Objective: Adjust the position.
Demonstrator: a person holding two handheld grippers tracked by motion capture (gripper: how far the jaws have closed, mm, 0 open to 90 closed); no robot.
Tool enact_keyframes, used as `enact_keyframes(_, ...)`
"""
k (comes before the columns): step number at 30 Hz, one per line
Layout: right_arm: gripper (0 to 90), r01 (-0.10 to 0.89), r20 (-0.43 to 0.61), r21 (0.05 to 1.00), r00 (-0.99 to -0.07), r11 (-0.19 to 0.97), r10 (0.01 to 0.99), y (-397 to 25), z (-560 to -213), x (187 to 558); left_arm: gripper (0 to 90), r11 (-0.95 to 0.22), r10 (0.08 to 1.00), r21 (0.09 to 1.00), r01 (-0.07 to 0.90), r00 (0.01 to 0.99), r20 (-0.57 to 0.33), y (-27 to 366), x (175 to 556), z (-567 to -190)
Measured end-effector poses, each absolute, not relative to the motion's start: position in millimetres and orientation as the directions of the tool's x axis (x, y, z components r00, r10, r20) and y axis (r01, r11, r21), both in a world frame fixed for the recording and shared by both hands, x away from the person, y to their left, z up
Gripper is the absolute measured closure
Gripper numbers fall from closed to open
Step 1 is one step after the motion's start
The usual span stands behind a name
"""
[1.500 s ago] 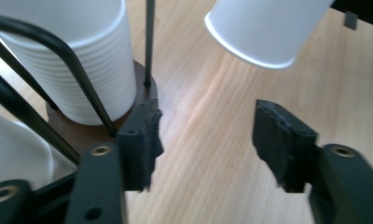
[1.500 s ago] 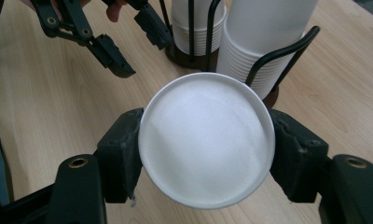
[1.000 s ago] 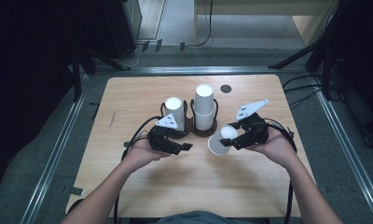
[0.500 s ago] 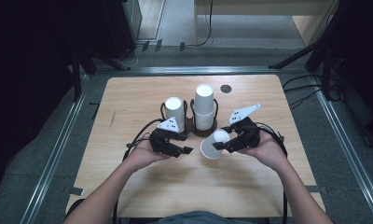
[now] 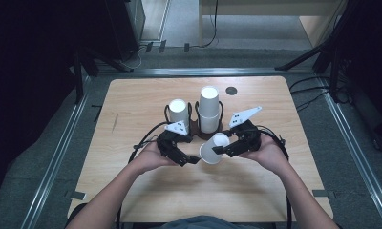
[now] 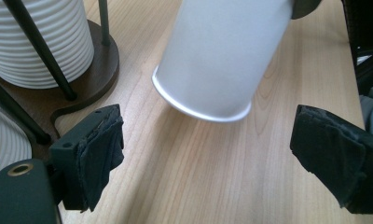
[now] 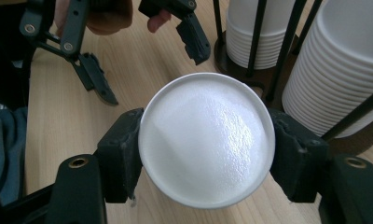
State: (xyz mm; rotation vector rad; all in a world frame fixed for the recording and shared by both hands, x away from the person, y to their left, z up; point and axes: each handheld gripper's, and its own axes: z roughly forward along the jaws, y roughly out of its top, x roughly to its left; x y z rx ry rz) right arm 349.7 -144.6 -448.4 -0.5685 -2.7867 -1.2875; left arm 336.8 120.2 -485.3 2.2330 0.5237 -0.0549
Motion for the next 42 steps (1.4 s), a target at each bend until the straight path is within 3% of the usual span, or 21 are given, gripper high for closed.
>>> enact_keyframes(28,33.9,0.329,0.234,0.77,-0.943,0.547,0.238,-123,-439,342,10.4,-0.587,0.281,0.745,0.318,0.942,-0.182,100,330,-491)
enact_keyframes(34,33.9,0.335,0.247,0.78,-0.941,0.528,0.232,-124,-437,341,21.1,-0.584,0.262,0.764,0.274,0.955,-0.143,101,328,-487)
enact_keyframes(35,33.9,0.346,0.253,0.781,-0.936,0.52,0.244,-125,-437,342,29.5,-0.587,0.25,0.766,0.261,0.959,-0.136,101,327,-486)
enact_keyframes(42,32.5,0.345,0.253,0.787,-0.937,0.512,0.241,-128,-439,344,31.9,-0.608,0.245,0.746,0.274,0.957,-0.152,102,330,-480)
